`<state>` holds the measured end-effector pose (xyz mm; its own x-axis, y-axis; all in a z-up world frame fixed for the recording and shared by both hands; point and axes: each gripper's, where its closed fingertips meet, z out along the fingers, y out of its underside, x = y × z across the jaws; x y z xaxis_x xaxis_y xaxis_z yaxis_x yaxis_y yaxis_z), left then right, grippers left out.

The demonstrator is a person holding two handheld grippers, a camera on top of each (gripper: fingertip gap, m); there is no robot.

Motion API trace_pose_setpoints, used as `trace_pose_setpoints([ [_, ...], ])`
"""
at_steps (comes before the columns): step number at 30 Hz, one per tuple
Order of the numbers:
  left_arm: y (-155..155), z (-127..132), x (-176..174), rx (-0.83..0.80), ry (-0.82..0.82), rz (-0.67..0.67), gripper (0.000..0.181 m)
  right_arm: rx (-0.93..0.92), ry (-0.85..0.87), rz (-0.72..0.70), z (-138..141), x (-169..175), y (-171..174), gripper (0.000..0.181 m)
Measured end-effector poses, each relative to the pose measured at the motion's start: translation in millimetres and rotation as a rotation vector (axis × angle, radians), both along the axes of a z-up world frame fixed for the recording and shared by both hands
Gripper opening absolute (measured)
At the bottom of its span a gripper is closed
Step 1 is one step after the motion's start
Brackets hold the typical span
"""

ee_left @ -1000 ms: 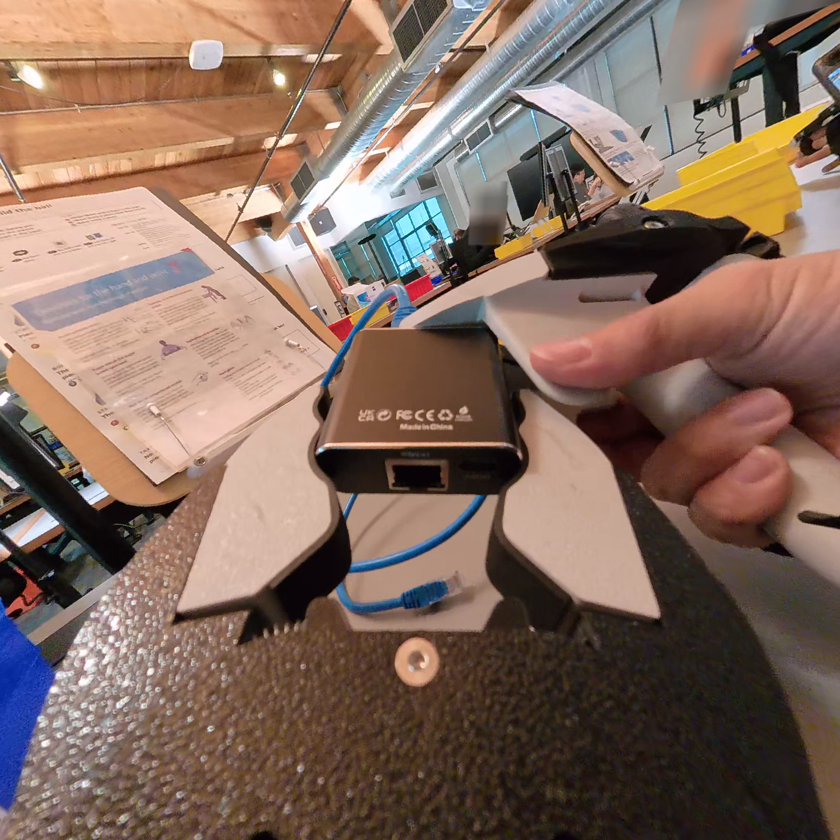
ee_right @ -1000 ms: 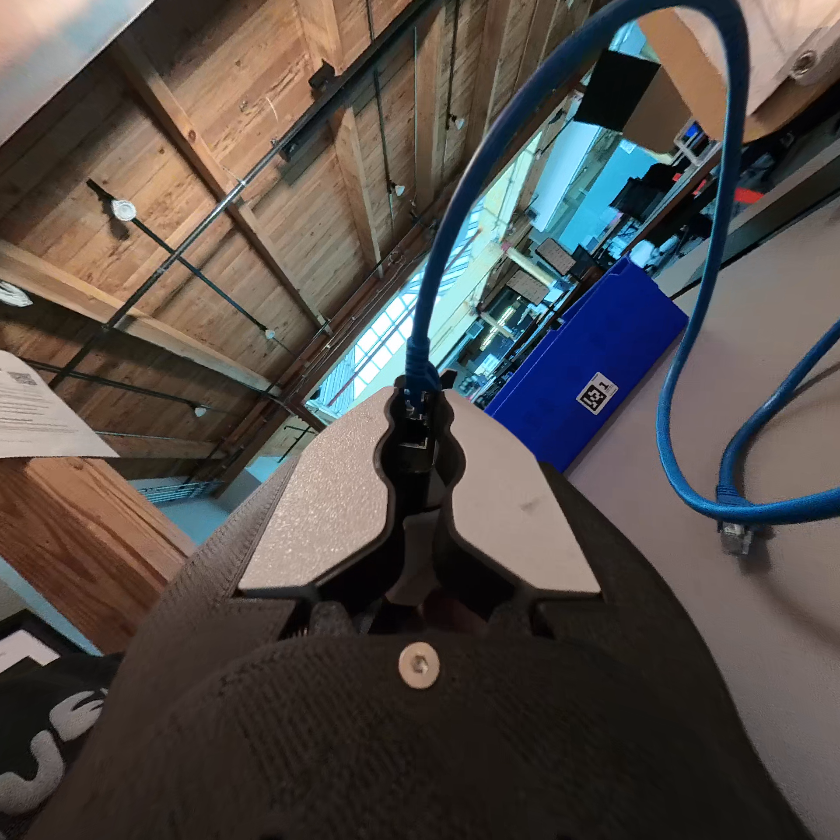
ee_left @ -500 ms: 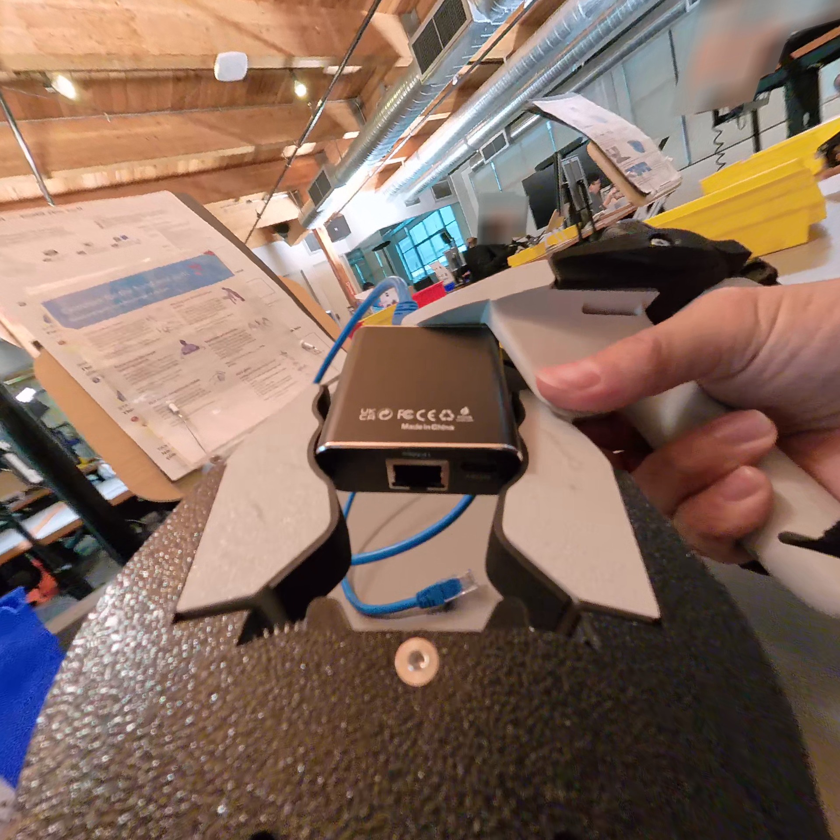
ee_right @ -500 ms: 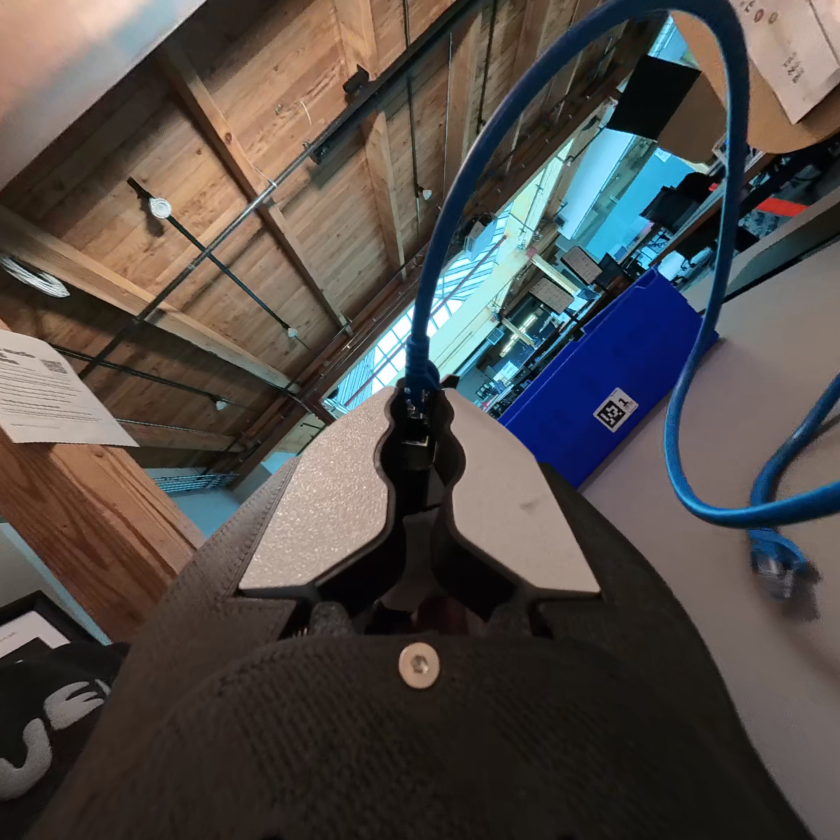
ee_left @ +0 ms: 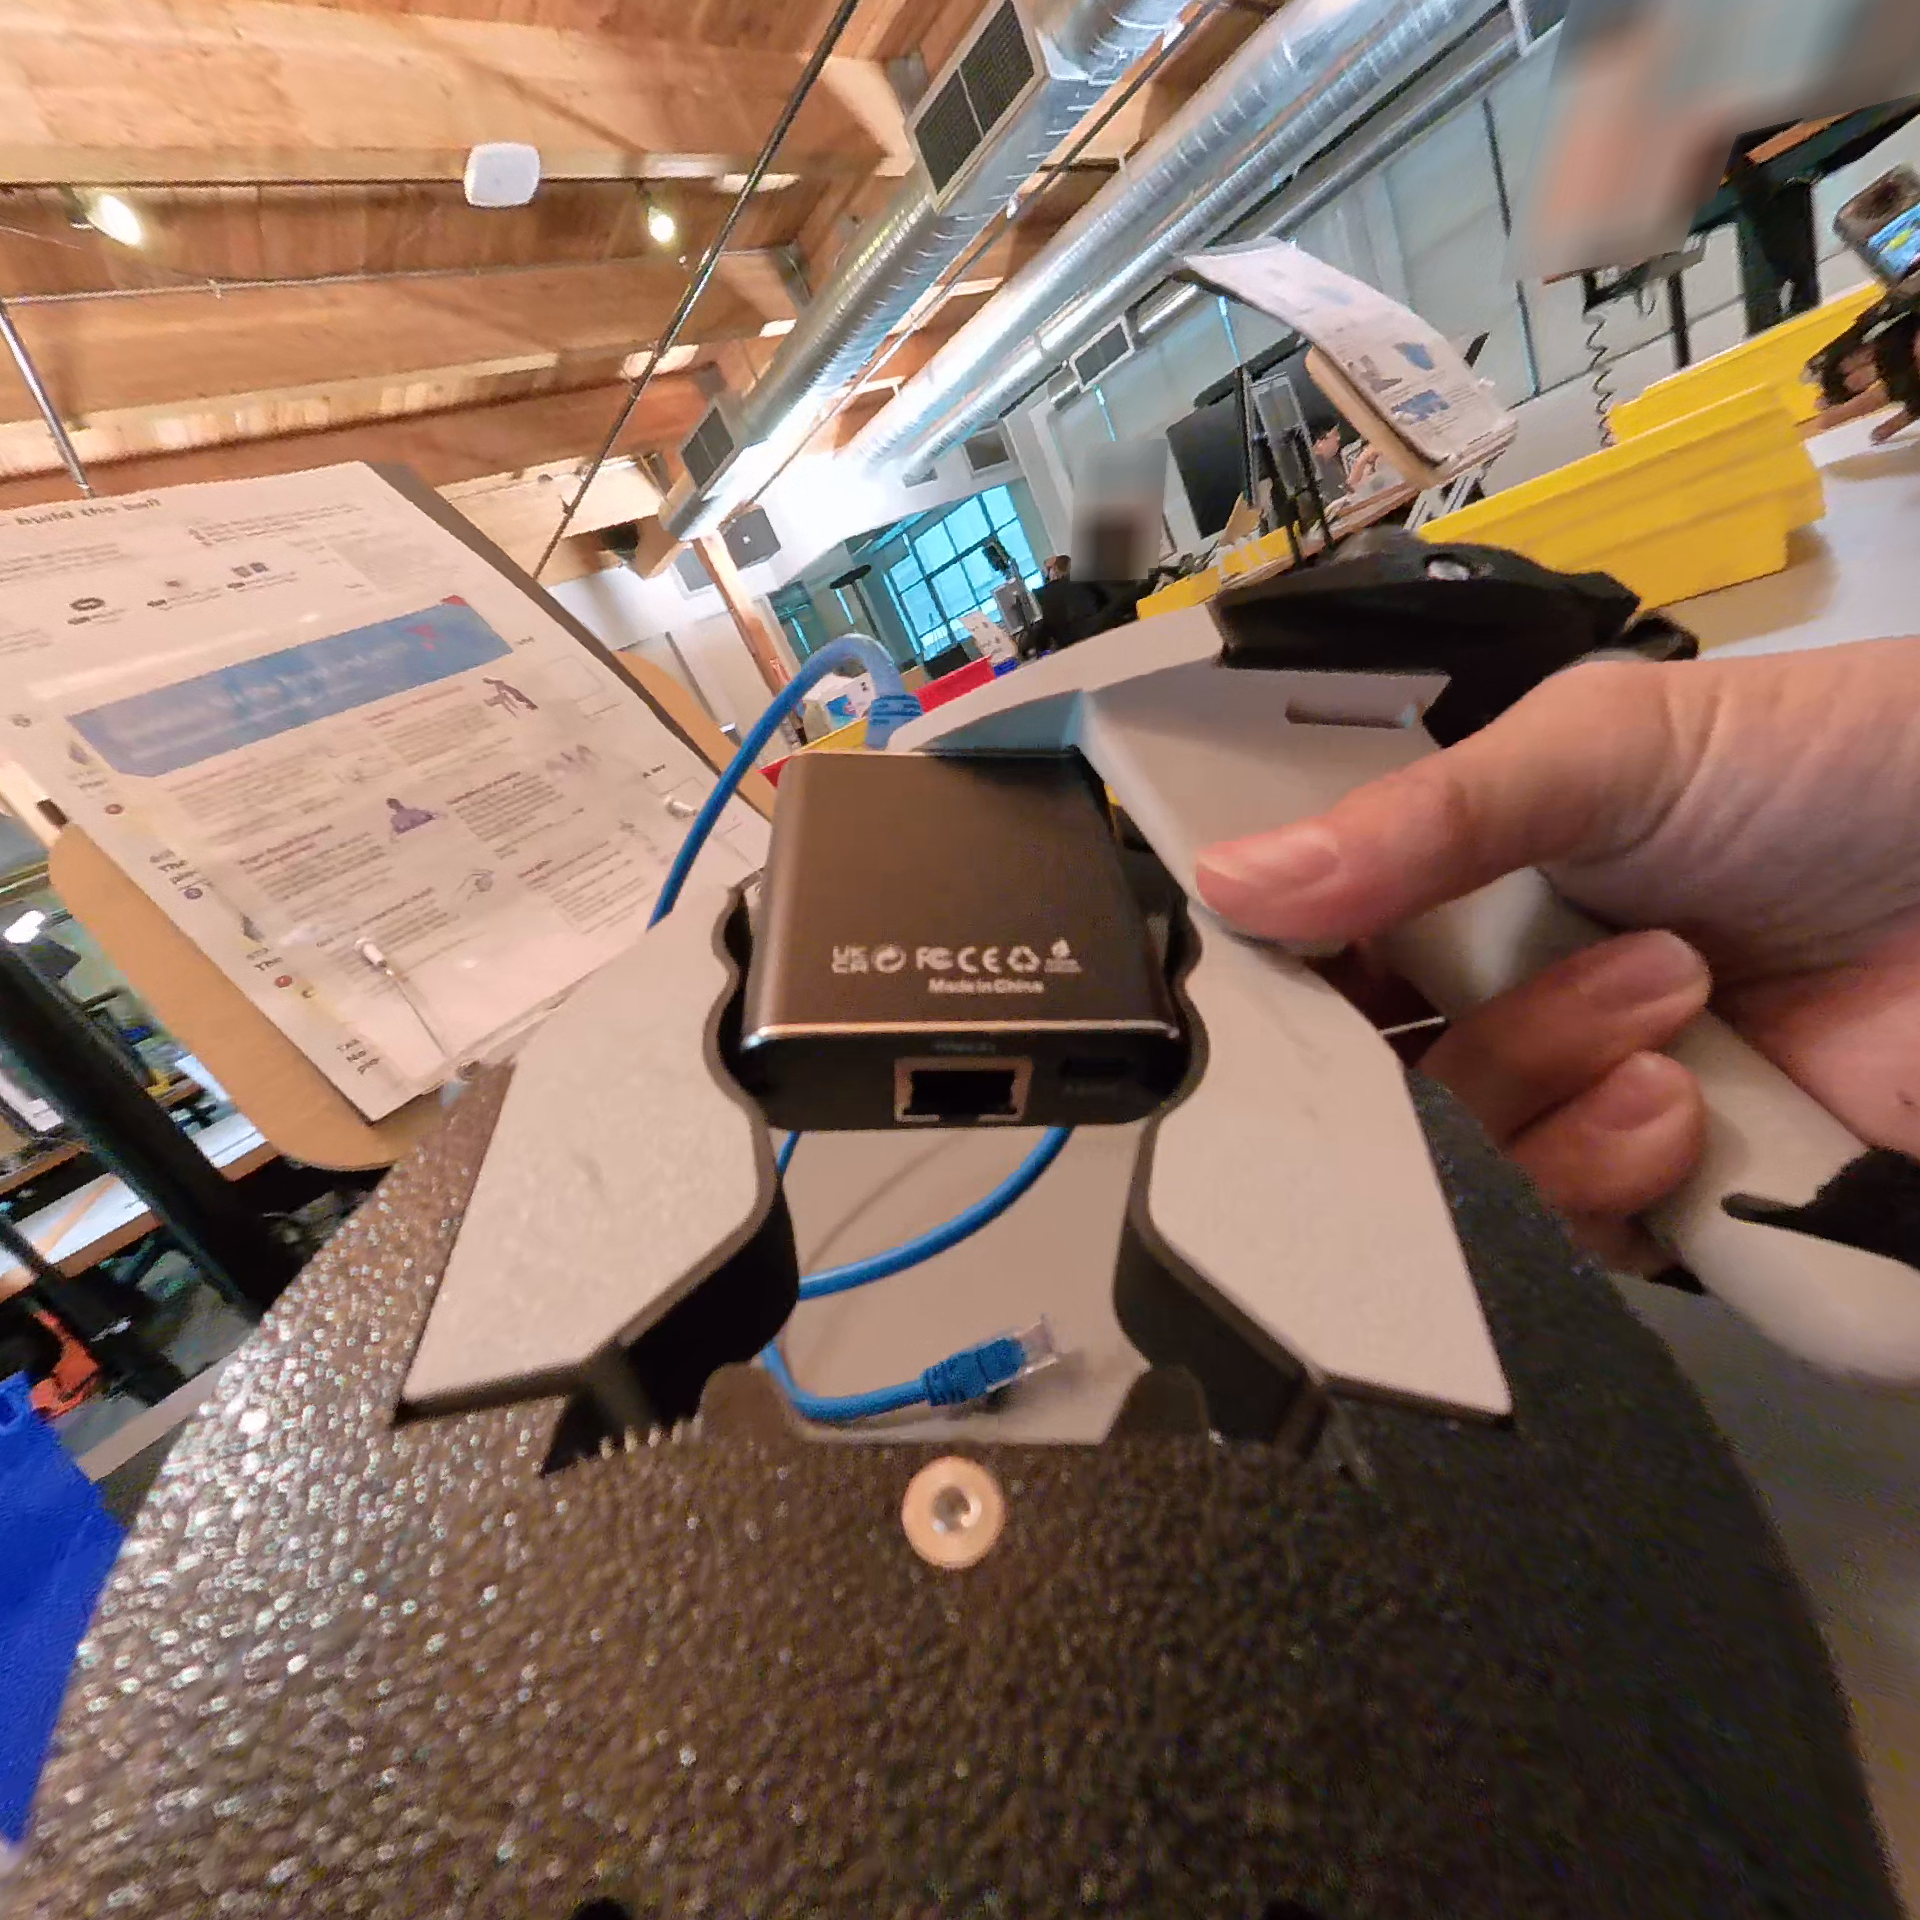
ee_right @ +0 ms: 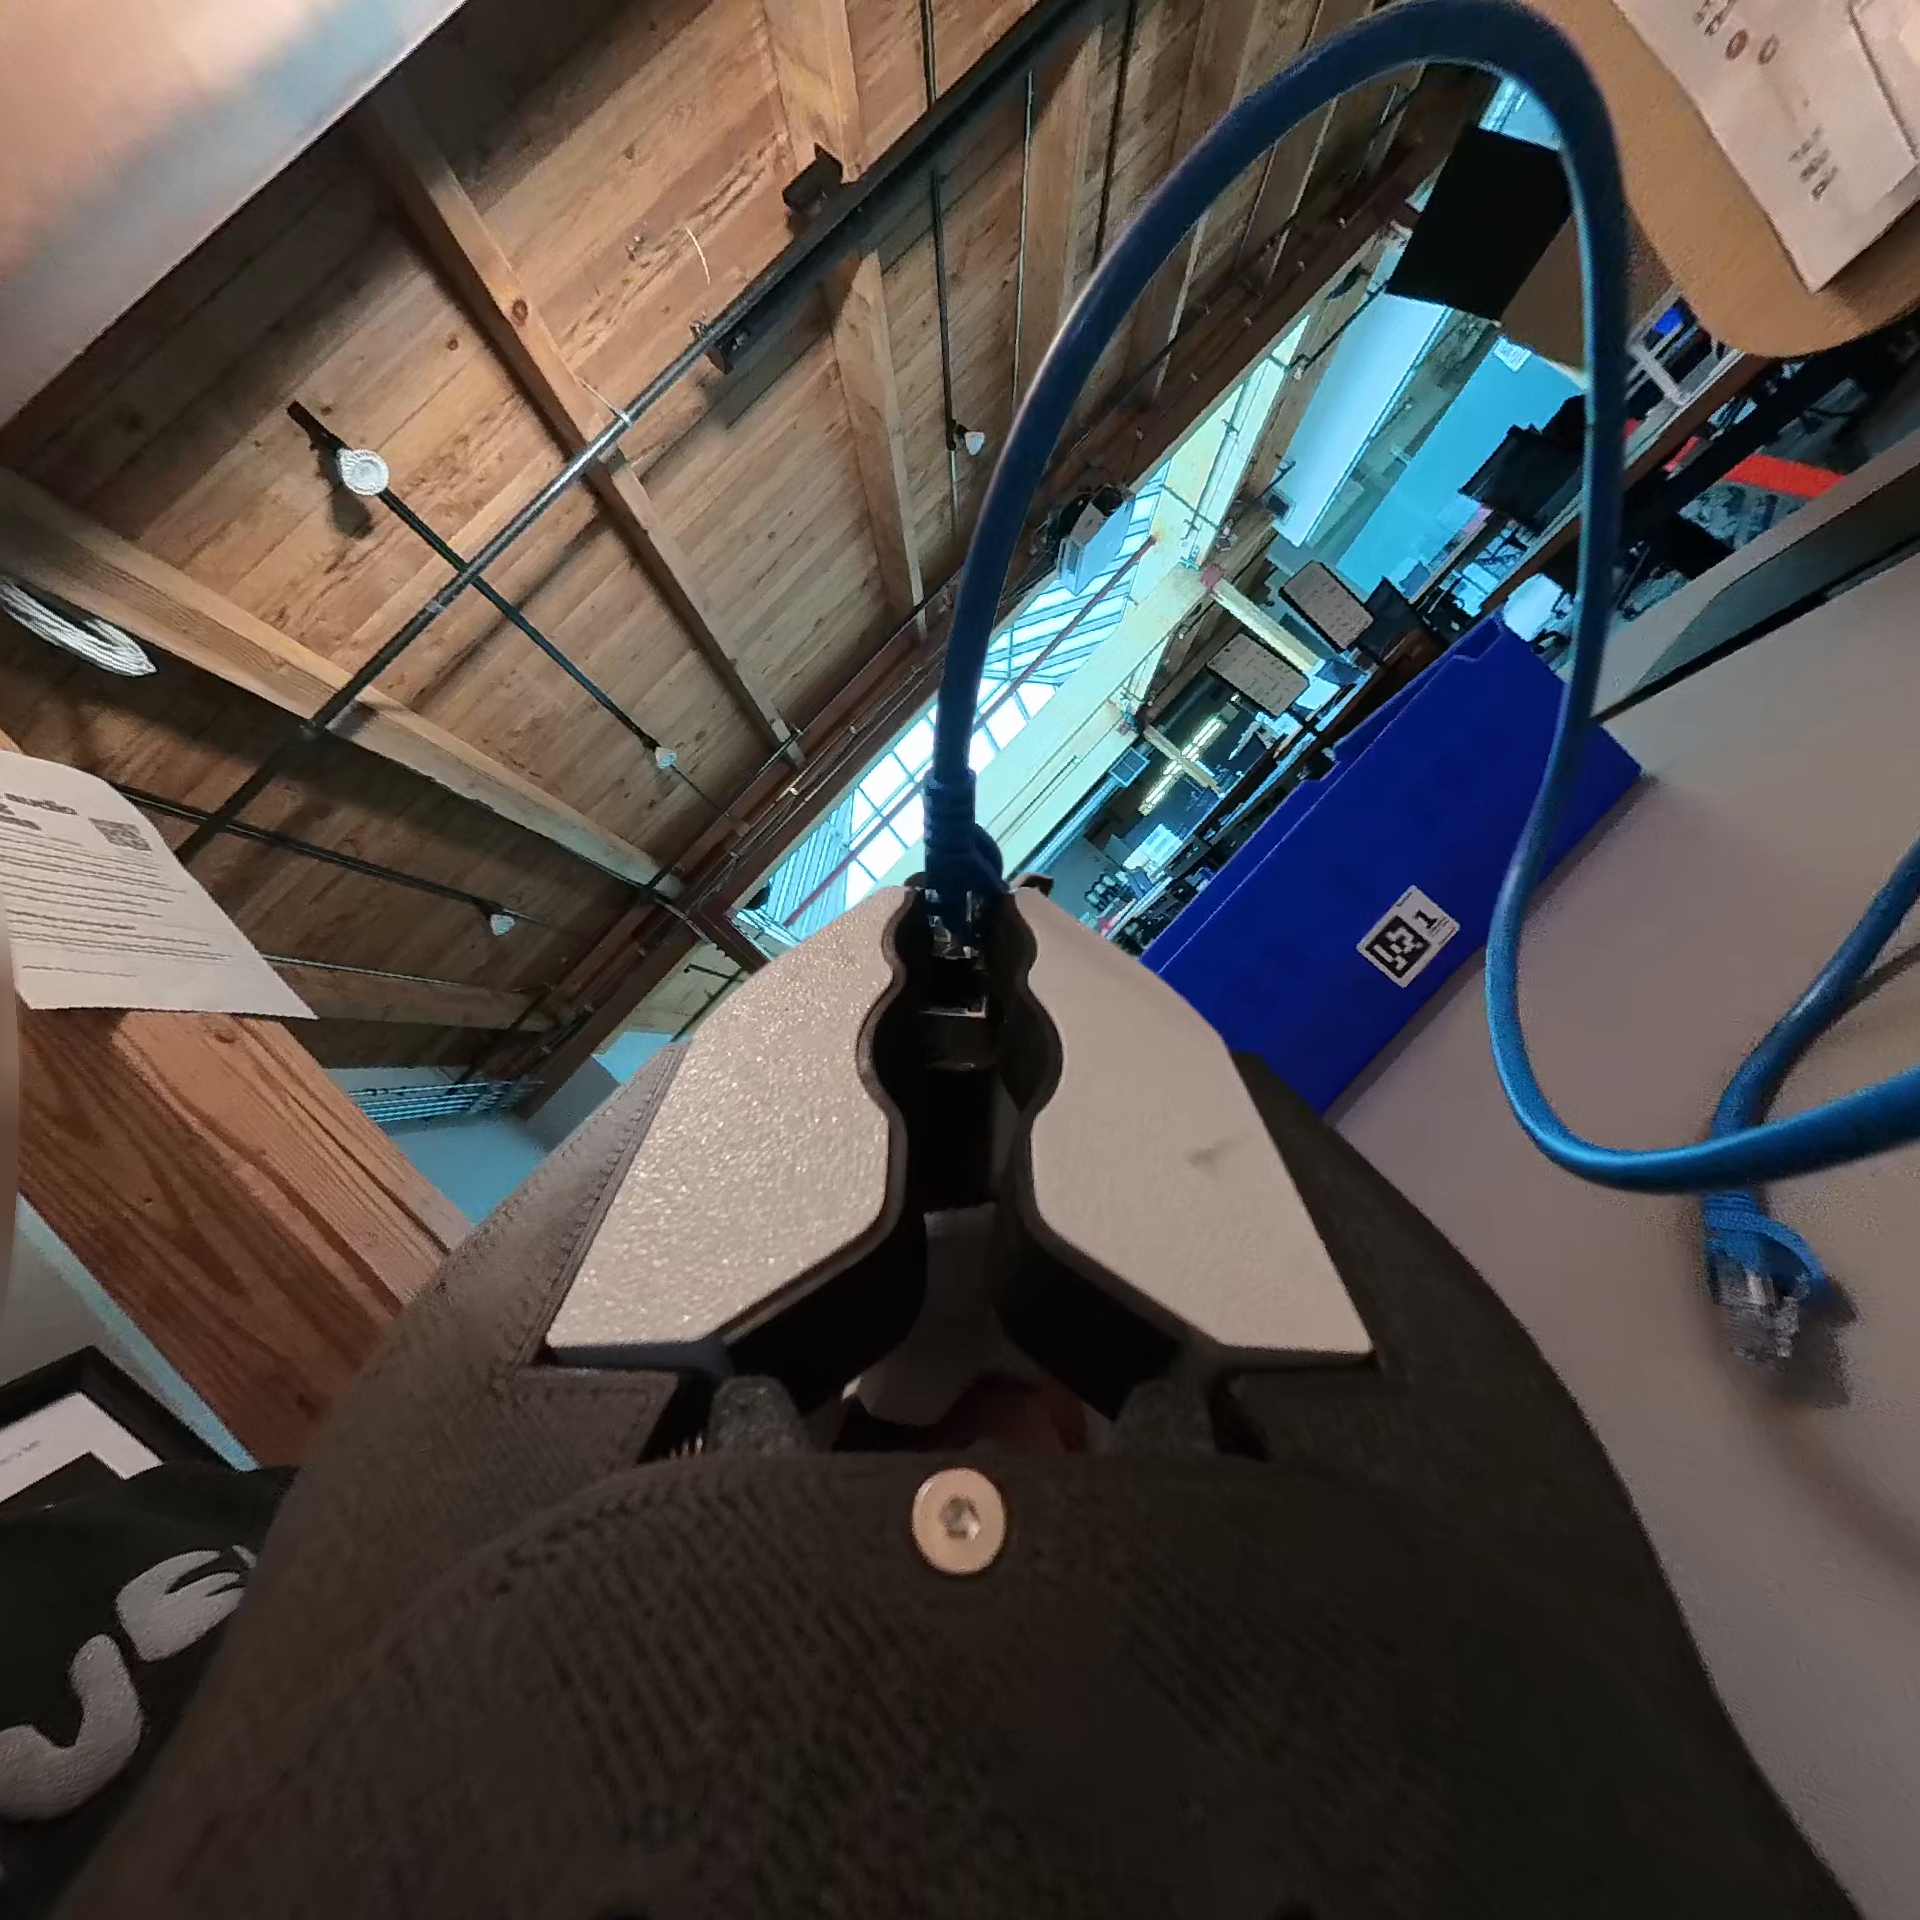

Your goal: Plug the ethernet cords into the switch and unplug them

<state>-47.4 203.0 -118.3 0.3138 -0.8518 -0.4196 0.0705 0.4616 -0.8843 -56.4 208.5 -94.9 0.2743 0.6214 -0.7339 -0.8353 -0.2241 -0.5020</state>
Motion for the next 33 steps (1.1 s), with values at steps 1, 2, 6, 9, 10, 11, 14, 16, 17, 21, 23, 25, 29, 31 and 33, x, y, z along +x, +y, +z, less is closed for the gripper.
trace_pose_setpoints([
  [1,1.6,-0.4,-0.4,0.013,0.008,0.023,0.074,0.006,-0.004,0.001,0.9,0.1,-0.9,0.013],
  [2,1.0,0.7,-0.5,0.02,0.006,0.025,0.074,0.003,-0.002,-0.003,1.2,0.5,-1.0,0.012],
  [6,2.6,-0.7,0.9,0.0,0.029,0.054,0.074,-0.016,0.025,-0.023,1.3,3.5,0.8,0.012],
  [9,3.4,-1.8,0.3,-0.027,0.03,0.027,0.074,-0.054,-0.009,-0.022,-1.4,4.2,2.8,0.012],
  [10,2.7,-1.5,0.2,-0.038,0.025,0.011,0.074,-0.065,-0.016,-0.022,-1.8,4.3,2.7,0.012],
  [11,2.2,-1.0,0.0,-0.043,0.022,-0.003,0.074,-0.078,-0.017,-0.017,-2.0,3.8,2.8,0.012],
  [14,2.2,-0.6,-0.7,-0.048,0.015,-0.025,0.074,-0.114,-0.004,-0.013,-5.8,4.4,4.3,0.019],
  [16,2.5,-2.0,-0.1,-0.05,0.024,-0.028,0.074,-0.107,0.022,-0.015,-6.0,5.1,4.0,0.012],
  [17,2.7,-2.7,0.1,-0.049,0.028,-0.027,0.074,-0.099,0.025,-0.011,-6.0,4.6,3.5,0.012],
  [21,3.7,-6.9,2.2,-0.031,0.056,-0.018,0.074,-0.102,0.001,-0.016,-8.3,5.8,2.3,0.012],
  [23,3.4,-7.6,3.4,-0.023,0.058,-0.012,0.074,-0.079,-0.031,-0.023,-8.1,6.3,1.5,0.012],
  [25,2.7,-5.7,3.5,-0.015,0.046,-0.011,0.074,-0.049,-0.054,-0.03,-6.4,5.4,0.9,0.012],
  [29,5.0,-6.6,3.6,-0.02,0.046,-0.01,0.074,-0.019,-0.07,-0.035,-4.9,4.7,2.6,0.011],
  [31,6.0,-5.9,3.3,-0.044,0.031,-0.023,0.074,-0.012,-0.092,-0.033,-2.5,3.3,3.8,0.012],
  [33,7.1,-3.8,2.3,-0.067,0.012,-0.025,0.074,-0.002,-0.051,-0.042,4.2,7.1,5.5,0.012],
])
